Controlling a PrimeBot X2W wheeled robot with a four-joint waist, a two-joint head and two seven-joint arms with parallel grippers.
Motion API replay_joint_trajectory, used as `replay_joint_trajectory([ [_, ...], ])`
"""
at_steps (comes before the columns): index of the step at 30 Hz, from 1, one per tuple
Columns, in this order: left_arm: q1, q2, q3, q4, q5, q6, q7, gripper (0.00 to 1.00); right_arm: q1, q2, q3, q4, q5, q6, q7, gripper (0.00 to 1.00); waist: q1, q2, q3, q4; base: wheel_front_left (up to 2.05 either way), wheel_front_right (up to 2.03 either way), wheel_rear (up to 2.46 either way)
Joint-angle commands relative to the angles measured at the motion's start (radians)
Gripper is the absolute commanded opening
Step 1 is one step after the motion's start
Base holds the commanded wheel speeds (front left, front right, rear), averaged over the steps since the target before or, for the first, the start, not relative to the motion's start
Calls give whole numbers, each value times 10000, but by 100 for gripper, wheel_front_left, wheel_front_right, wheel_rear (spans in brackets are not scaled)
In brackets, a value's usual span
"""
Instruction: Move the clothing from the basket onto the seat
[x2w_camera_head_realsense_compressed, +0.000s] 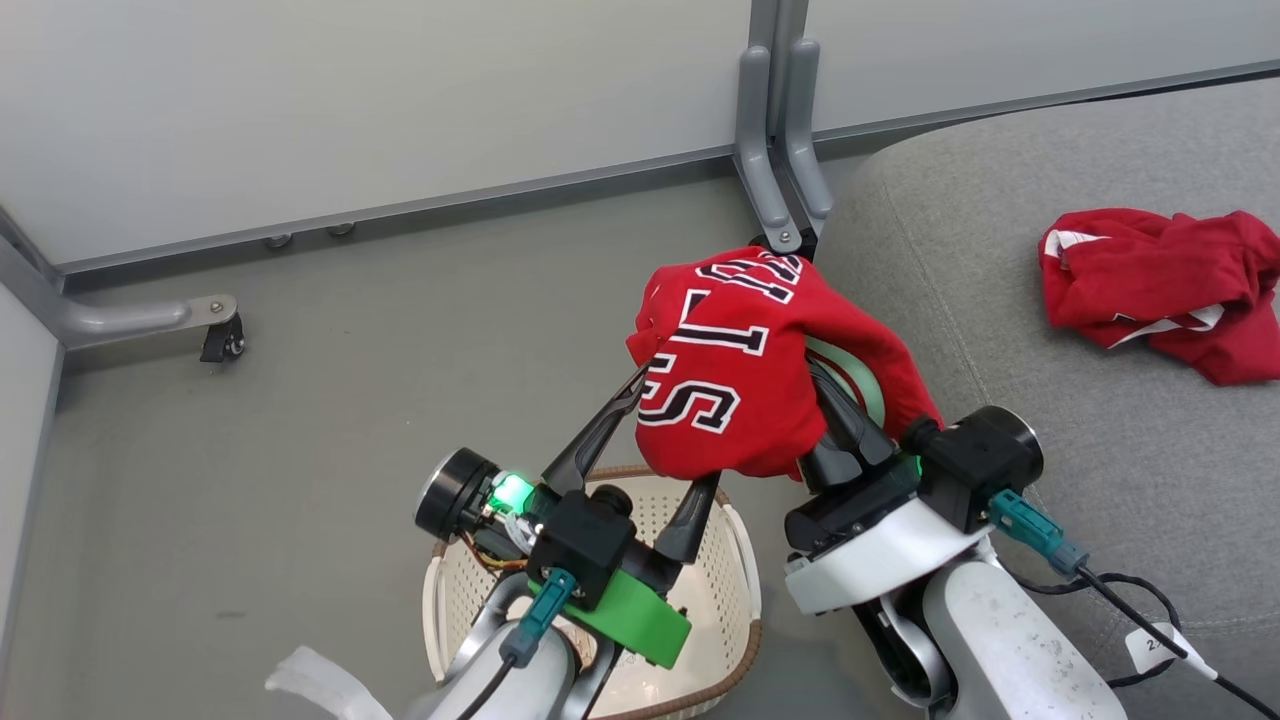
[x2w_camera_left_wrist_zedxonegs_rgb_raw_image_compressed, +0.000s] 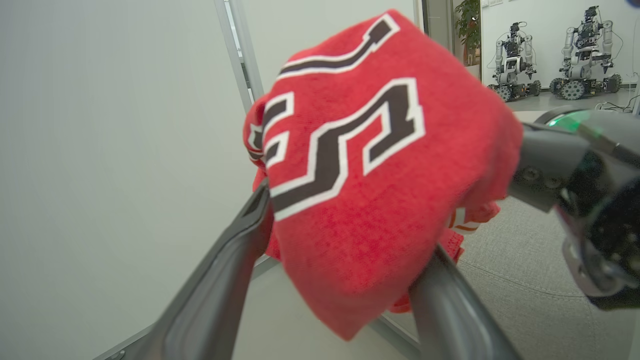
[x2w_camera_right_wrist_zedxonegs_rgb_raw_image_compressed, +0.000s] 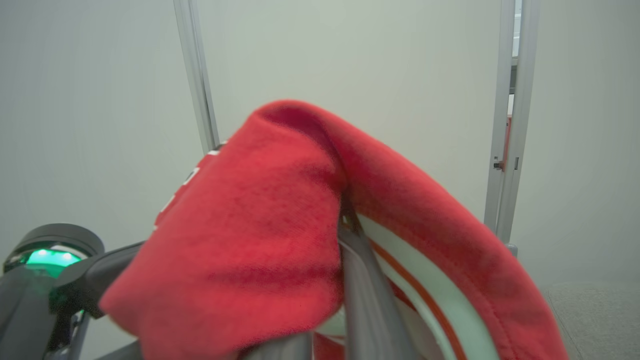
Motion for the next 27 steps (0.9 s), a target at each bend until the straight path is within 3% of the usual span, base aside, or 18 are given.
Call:
replay_joint_trajectory([
  [1, 156, 27, 65, -17, 83, -17, 2, 100, 60, 2, -38, -131, 60, -11, -36, 0, 0, 0, -3, 5, 0, 0, 0],
  [20, 938, 257, 823, 120, 360, -351, 2, 100, 281, -171, -664, -469, -6, -11, -36, 0, 0, 0, -58, 144, 0, 0, 0],
  [27, 1539, 757, 1293, 367, 422, -405, 0, 100, 401, -148, -800, -555, 7, -11, -35, 0, 0, 0, -101, 199, 0, 0, 0],
])
